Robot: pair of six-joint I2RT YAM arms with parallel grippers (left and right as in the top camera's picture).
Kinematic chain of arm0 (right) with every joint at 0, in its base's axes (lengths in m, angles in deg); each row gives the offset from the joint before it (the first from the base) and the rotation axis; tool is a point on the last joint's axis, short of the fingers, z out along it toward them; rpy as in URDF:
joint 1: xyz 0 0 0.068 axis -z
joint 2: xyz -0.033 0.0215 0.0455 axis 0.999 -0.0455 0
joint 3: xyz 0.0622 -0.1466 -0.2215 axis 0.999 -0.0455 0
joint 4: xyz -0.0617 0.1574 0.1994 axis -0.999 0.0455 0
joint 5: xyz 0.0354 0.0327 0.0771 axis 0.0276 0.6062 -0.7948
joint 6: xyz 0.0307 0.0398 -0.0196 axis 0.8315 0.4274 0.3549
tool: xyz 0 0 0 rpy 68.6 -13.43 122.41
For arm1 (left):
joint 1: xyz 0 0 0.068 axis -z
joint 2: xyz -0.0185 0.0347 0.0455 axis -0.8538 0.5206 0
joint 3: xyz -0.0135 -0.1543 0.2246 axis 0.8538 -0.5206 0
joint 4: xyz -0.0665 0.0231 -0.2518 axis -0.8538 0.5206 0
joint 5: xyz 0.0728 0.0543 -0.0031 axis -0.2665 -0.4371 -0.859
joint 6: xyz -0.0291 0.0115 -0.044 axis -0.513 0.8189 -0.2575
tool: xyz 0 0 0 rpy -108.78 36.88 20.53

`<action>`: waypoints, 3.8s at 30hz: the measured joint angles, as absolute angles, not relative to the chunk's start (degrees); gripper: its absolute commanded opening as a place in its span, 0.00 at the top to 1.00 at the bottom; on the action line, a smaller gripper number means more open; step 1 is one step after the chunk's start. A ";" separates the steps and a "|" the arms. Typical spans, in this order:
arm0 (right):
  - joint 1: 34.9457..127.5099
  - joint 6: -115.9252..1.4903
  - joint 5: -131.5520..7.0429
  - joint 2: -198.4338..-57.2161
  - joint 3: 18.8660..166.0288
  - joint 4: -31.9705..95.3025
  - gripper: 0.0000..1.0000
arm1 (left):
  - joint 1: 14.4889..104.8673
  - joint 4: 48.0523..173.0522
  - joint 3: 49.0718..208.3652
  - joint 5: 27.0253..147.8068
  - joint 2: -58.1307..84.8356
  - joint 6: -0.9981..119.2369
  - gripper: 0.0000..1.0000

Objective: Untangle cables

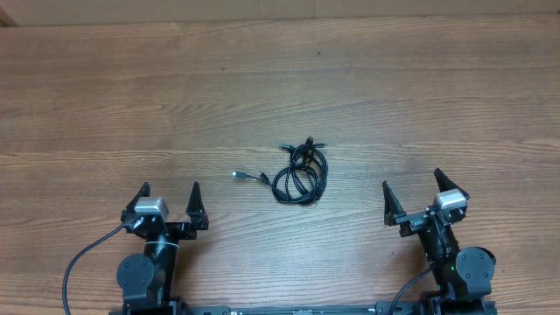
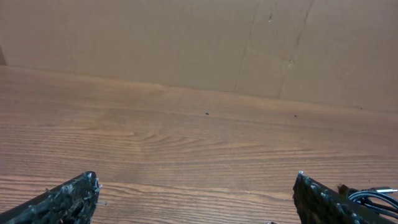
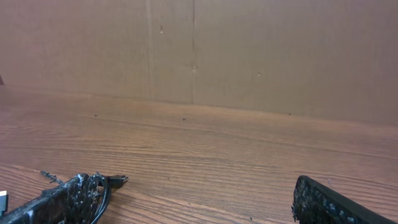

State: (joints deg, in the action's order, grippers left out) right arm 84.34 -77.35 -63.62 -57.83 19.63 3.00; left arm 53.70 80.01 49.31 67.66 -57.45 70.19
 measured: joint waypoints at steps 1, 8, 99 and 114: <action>84.34 -77.30 -63.58 -57.83 19.63 3.02 0.00 | 53.70 80.01 49.31 67.66 -57.45 70.19 0.01; 84.36 -77.28 -63.60 -57.83 19.63 3.00 0.00 | 53.70 80.01 49.31 67.66 -57.45 70.19 0.00; 84.34 -77.33 -63.60 -57.85 19.63 3.02 0.00 | 53.70 93.54 58.93 73.36 -57.19 73.29 0.00; 84.36 -77.30 -63.60 -57.83 19.63 3.02 0.00 | 53.70 98.74 71.91 76.84 -37.87 78.08 0.01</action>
